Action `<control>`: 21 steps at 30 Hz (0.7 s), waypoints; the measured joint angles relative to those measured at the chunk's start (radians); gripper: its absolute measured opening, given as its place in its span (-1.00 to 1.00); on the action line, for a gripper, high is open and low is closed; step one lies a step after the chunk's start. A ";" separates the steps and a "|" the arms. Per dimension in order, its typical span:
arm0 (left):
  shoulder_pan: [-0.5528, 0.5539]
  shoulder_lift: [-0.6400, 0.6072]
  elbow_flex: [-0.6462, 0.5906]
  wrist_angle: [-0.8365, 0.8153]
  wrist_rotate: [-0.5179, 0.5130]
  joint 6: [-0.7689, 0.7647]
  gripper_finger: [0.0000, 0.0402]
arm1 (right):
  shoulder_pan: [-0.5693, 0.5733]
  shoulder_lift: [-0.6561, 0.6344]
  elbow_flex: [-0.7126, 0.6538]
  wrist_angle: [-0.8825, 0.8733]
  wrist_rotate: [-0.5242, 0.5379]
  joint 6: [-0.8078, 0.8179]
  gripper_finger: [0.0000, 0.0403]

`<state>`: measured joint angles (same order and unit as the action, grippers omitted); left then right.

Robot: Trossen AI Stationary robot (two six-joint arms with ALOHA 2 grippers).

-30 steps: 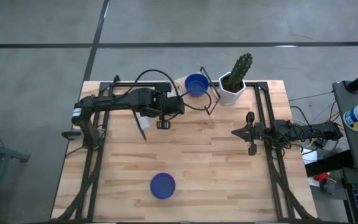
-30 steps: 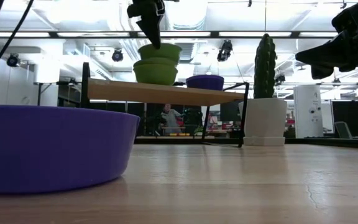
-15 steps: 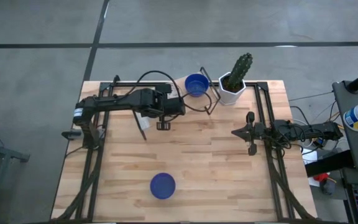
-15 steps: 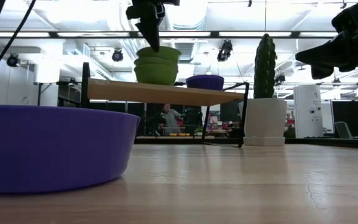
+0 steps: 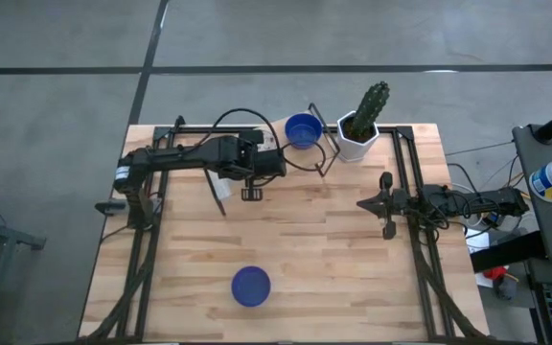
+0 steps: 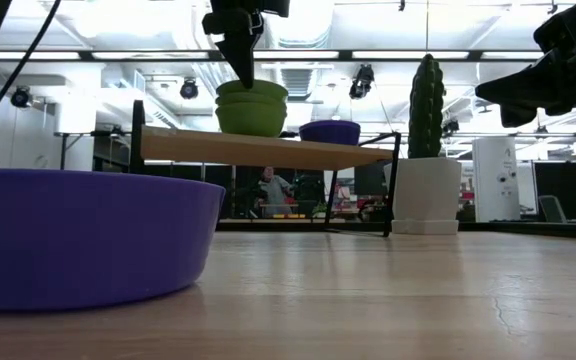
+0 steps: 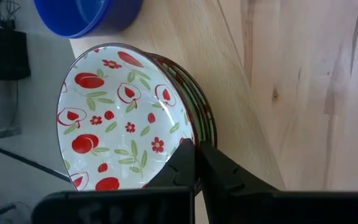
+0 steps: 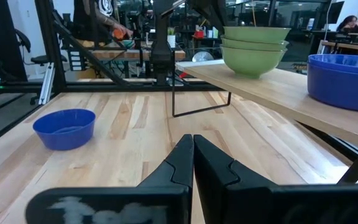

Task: Pick & Place Mini bowls
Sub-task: Stack the white patterned bowl on top of the white patterned bowls on the shelf, then stack the blue bowl on top of the blue bowls on the shelf

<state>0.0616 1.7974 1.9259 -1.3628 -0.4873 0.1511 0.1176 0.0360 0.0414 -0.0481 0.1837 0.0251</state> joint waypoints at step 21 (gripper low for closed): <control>0.000 -0.001 0.021 -0.055 -0.051 -0.047 -0.43 | 0.000 0.000 0.000 0.000 0.000 -0.001 -0.96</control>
<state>0.0616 1.7964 1.9469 -1.4177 -0.5388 0.1037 0.1174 0.0360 0.0414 -0.0480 0.1837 0.0245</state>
